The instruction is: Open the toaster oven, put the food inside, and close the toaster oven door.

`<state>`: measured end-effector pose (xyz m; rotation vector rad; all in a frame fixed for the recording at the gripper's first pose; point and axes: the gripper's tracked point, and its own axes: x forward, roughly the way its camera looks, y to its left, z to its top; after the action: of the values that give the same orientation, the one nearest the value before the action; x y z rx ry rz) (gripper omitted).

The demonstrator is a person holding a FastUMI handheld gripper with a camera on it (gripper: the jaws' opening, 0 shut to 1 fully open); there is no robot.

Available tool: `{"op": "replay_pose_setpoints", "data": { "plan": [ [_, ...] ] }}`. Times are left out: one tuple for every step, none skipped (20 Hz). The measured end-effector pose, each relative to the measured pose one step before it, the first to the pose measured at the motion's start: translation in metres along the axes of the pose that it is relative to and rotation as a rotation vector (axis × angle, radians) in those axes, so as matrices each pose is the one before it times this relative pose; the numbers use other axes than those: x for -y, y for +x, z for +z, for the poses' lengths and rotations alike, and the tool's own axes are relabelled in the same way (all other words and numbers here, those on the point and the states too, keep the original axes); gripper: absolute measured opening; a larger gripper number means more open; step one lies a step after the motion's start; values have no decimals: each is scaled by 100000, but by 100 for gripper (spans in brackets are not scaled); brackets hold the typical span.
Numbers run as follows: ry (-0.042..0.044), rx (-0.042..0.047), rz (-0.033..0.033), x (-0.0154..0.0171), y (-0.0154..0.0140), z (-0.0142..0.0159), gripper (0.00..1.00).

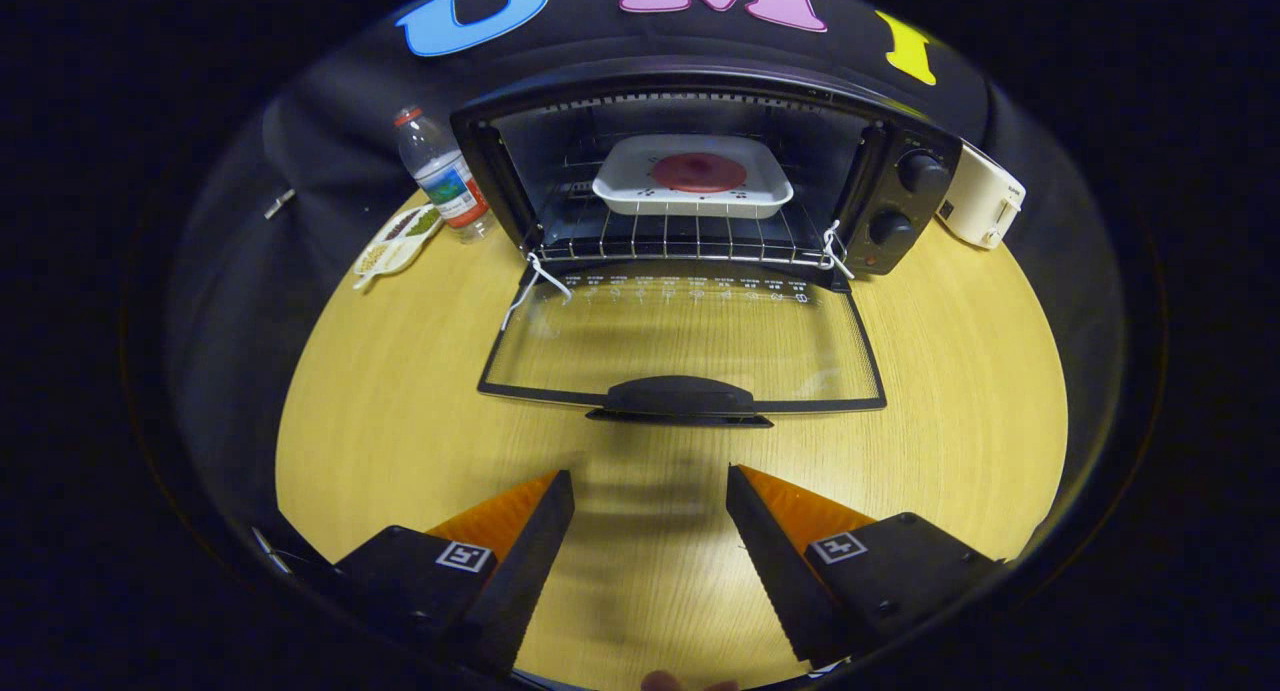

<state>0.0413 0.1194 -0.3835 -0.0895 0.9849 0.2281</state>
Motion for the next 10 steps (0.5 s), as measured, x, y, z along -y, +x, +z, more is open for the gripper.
{"op": "replay_pose_setpoints", "data": {
  "plan": [
    [-1415, 274, -2177, 369, 804, 88, 99],
    [-1032, -523, -1622, 222, 811, -7, 99],
    [-311, -804, -1458, 271, 721, -64, 99],
    [496, -746, -1442, 287, 479, -44, 99],
    [1005, -858, -1171, 187, 559, -68, 99],
    [643, -458, -790, 114, 448, 23, 100],
    [385, -189, -849, 133, 463, 82, 100],
    [1973, 197, 609, -203, -85, 395, 100],
    [2795, -1236, -142, -133, 458, -32, 100],
    [2361, -505, -433, -33, 2, 284, 99]
  ]
}}
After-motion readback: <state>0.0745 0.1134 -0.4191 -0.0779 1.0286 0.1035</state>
